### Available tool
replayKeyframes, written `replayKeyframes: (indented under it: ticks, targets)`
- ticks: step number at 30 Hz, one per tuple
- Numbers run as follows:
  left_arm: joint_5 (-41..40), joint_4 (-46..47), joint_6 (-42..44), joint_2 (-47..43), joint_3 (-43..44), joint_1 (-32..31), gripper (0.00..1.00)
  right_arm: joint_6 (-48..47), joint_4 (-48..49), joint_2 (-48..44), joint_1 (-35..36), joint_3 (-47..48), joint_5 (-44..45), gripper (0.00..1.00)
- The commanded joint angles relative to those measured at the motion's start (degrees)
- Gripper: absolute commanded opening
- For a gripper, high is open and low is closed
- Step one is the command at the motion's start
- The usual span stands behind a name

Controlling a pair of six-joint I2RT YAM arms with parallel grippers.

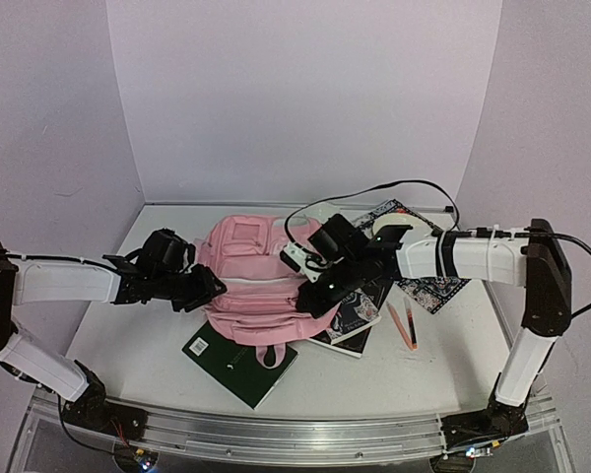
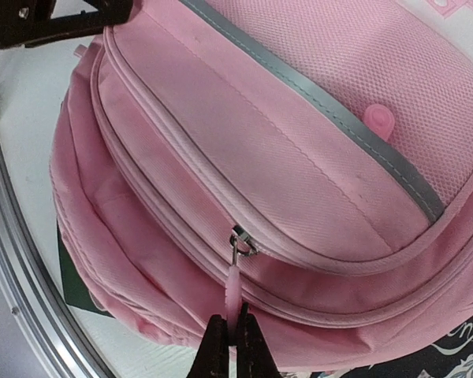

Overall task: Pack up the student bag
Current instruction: Unzip the upper front pocket of the student bag.

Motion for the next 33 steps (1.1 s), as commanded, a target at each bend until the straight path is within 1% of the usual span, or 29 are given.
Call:
replayKeyframes:
  ticks: [1,6,9,11,15,19,22,27,33]
  targets:
    - [2.04,7.57,-1.28,0.47,0.75,-3.07,0.47,6.33,1.36,4.3,6.23,7.16,2.08,0.0]
    - [1.0,7.55,-1.29,0.08,1.0,-4.03,0.47,11.03,3.54,9.36,9.73,13.48,6.45,0.0]
    - [-0.11,7.16,-1.04,-1.61,0.41,-4.07,0.5,12.93,4.62,11.45,10.26,15.42,7.45,0.0]
    - [-1.35,5.75,-0.47,-2.95,0.34,-4.07,0.54,13.47,4.79,11.66,10.32,15.9,7.72,0.0]
    - [-4.27,0.56,1.21,-6.48,1.02,-4.16,0.62,12.92,4.8,9.21,10.3,14.71,8.6,0.18]
    - [-6.58,-3.01,2.07,-9.53,1.85,-4.83,0.66,11.9,4.59,4.92,10.23,12.04,10.98,0.33]
    - [-9.33,-5.2,2.14,-10.43,3.71,-7.55,0.66,11.35,4.1,1.71,10.23,9.76,13.59,0.44]
    - [-12.98,-8.73,1.18,-9.22,6.98,-12.53,0.66,12.86,2.77,-2.39,9.23,5.62,21.08,0.62]
    - [-15.36,-9.79,0.95,-5.64,9.27,-16.37,0.63,18.29,1.65,-4.67,4.95,1.29,22.74,0.79]
